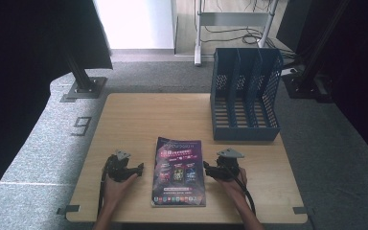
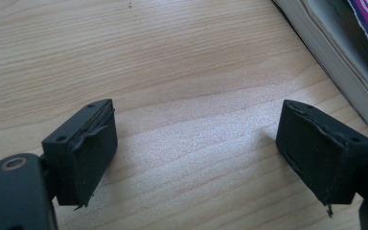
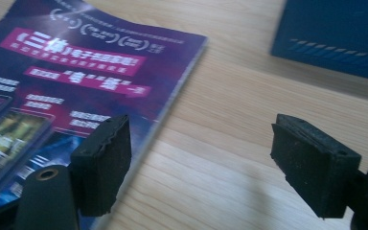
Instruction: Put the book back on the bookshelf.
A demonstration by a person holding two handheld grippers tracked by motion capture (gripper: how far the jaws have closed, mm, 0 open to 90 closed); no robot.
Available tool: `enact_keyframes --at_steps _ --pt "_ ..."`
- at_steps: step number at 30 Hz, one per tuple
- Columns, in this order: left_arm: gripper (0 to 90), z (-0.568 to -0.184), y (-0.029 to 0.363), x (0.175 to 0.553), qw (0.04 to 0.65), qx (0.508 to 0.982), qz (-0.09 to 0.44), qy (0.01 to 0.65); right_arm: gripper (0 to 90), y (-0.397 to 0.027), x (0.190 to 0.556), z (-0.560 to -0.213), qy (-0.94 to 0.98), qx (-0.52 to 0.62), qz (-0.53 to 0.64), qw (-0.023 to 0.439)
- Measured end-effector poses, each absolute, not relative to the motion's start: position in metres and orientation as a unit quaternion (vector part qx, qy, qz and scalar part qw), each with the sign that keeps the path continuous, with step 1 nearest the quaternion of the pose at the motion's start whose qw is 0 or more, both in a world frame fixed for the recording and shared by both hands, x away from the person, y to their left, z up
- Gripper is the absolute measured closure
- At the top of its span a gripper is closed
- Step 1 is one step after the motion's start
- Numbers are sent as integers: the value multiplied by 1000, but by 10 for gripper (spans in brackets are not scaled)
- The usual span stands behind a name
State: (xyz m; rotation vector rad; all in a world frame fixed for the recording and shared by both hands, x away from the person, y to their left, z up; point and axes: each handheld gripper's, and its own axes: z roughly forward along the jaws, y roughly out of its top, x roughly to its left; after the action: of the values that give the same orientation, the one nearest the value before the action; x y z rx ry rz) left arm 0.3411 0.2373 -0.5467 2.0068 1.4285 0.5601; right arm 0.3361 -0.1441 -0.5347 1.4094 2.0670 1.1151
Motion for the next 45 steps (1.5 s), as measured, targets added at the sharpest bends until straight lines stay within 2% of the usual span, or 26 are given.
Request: enact_keyframes --at_steps 18,28,33,37,41,45 --pt "140 -547 237 341 303 757 211 539 207 -119 336 -546 759 482 408 156" --pt "149 -546 238 341 307 759 208 534 208 -110 336 -551 774 470 398 147" --pt "161 -545 239 340 328 749 191 544 240 -109 335 -552 779 461 397 151" --pt "165 -539 234 337 336 749 197 535 266 -108 334 -552 780 457 402 150" --pt "166 -531 227 332 361 750 182 524 343 -108 333 -552 781 449 409 144" --pt "166 -524 219 331 380 748 168 518 347 -107 332 -553 779 450 410 145"
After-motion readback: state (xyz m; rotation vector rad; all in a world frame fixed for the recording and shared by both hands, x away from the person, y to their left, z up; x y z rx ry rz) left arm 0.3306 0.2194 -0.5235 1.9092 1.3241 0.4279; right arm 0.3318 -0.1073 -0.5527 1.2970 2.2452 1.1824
